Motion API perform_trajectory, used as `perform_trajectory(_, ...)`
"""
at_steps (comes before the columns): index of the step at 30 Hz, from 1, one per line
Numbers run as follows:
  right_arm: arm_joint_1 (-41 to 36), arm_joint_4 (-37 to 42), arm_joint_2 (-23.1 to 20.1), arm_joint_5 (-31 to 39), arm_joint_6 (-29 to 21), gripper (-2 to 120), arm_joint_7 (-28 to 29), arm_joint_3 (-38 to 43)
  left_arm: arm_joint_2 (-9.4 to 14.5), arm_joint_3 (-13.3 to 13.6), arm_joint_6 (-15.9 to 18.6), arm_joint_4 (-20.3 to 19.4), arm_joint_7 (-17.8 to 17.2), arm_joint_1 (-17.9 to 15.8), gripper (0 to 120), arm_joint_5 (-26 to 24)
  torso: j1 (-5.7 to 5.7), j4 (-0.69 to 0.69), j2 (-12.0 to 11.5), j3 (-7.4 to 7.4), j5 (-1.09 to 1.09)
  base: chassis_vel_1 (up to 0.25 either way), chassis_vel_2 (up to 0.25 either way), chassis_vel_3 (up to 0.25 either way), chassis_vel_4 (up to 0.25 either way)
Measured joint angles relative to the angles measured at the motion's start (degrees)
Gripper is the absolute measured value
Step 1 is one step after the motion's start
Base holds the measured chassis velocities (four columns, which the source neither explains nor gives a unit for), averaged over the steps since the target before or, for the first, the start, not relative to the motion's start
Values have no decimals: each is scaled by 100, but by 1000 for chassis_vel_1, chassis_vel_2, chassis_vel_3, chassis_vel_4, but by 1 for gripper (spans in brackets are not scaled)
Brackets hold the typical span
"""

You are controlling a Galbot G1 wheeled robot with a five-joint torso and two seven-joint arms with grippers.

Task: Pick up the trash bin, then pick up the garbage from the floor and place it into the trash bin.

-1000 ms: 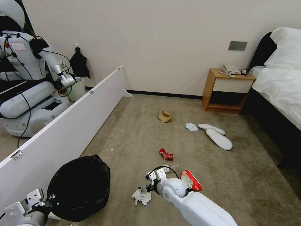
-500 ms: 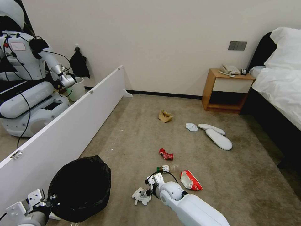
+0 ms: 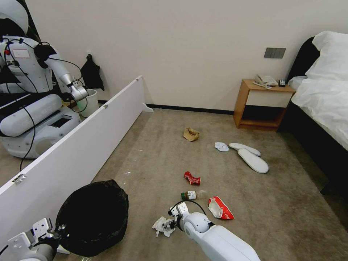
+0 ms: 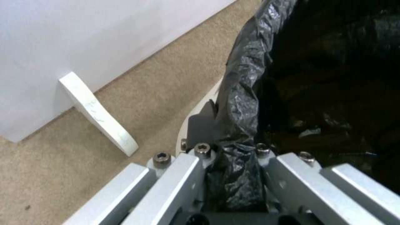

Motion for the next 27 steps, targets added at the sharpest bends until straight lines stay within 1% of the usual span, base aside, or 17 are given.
perform_trajectory(13,13,-263,165,-119,150,100,-85,-22,3,32,0,32,2,-9,2,11,0,0,0,0,0,0,0,0,0)
perform_trajectory(27,51,-713,357,-279,464,100,-271,-51,-5,99,0,62,9,-23,2,56,0,0,0,0,0,0,0,0,0)
